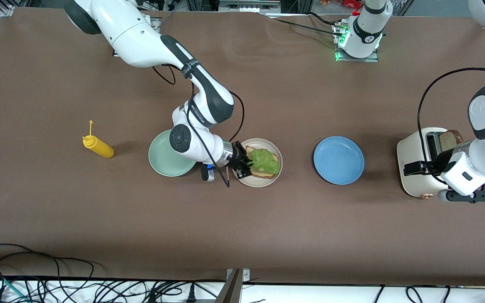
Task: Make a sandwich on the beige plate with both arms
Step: 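Open the right gripper to drop the lettuce on the bread, then move the right gripper back toward the yellow bottle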
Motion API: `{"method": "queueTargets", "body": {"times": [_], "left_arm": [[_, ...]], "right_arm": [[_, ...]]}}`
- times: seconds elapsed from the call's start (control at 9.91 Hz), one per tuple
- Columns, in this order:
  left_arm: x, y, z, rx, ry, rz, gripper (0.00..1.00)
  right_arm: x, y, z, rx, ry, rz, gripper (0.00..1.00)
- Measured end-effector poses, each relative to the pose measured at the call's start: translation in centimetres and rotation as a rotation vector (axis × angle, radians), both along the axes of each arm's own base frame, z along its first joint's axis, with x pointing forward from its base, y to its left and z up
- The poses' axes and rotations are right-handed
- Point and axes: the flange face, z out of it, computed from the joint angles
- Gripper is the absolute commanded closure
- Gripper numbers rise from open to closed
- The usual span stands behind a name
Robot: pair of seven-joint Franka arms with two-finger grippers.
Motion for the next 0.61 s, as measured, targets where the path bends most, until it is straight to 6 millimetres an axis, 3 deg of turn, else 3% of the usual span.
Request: {"method": "queueTargets", "body": {"times": [0.1,0.2,0.3,0.4,0.61], "left_arm": [[0.0,-0.02,-0.01,0.0,0.0,0.0,0.0],[0.0,-0.03,-0.01,0.0,0.0,0.0,0.0],[0.0,-0.03,-0.01,0.0,0.0,0.0,0.0],[0.0,-0.05,-0.01,0.0,0.0,-0.001,0.0],[0.0,-0.1,-0.01,0.0,0.0,-0.001,0.0]], "right_arm": [[-0.22,-0.12,-0.75,-0.008,0.011,0.001,1.0],[-0.33,-0.23,-1.29,-0.012,0.019,0.001,0.68],[-0.34,-0.28,-1.48,-0.014,0.021,0.0,0.43],[-0.32,-0.3,-1.49,-0.014,0.022,-0.002,0.34],[-0.32,-0.29,-1.49,-0.014,0.023,-0.004,0.29]]}}
